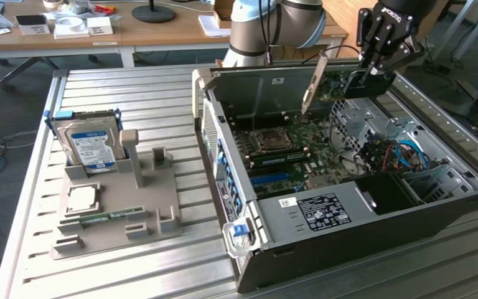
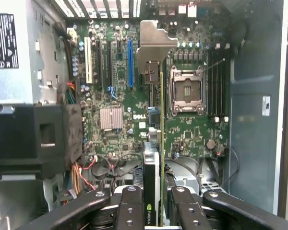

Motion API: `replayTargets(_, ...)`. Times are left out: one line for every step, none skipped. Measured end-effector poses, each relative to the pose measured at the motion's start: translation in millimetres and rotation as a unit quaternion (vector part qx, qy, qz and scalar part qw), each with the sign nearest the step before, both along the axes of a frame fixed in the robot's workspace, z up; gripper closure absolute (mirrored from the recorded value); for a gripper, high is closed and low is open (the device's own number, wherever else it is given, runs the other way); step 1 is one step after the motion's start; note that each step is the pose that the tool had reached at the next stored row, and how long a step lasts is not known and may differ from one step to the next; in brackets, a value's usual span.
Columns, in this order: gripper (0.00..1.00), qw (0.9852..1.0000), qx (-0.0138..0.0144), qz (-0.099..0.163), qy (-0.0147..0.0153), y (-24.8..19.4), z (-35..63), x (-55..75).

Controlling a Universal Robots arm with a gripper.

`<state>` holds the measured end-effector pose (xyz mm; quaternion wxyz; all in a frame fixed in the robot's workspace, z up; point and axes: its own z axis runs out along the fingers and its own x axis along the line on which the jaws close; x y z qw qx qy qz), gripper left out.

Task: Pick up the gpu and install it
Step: 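Insert the gpu into the slot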

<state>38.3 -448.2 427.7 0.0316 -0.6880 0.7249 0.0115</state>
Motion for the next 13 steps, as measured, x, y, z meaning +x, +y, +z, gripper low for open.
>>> replayTargets(0.73, 1.0000, 0.0000, 0.000, 0.0000, 0.0, 0.0, -2.9)
replayTargets(0.73, 1.0000, 0.0000, -0.001, 0.0000, 0.0, -0.1, -5.6)
replayTargets(0.73, 1.0000, 0.0001, -0.001, 0.0000, 0.0, -0.2, -8.0)
replayTargets(0.73, 1.0000, 0.0001, -0.002, 0.0000, 0.0, -0.4, -10.0)
replayTargets(0.73, 1.0000, 0.0001, -0.003, 0.0000, 0.0, -0.7, -11.3)
replayTargets(0.73, 1.0000, 0.0001, -0.005, 0.0000, 0.0, -1.0, -12.1)
replayTargets(0.73, 1.0000, 0.0000, -0.008, 0.0000, 0.0, -1.3, -12.5)
replayTargets(0.73, 0.9999, 0.0000, -0.012, 0.0000, 0.0, -1.6, -12.6)
replayTargets(0.73, 0.9999, 0.0000, -0.016, 0.0000, 0.0, -1.9, -12.8)
replayTargets(0.73, 0.9998, 0.0000, -0.020, 0.0000, 0.0, -2.2, -13.0)
replayTargets(0.73, 0.9997, 0.0000, -0.023, 0.0000, 0.0, -2.4, -13.3)
replayTargets(0.73, 0.9997, 0.0000, -0.025, 0.0000, 0.0, -2.5, -13.6)
replayTargets(0.73, 0.9997, 0.0000, -0.025, 0.0000, 0.0, -2.5, -13.6)
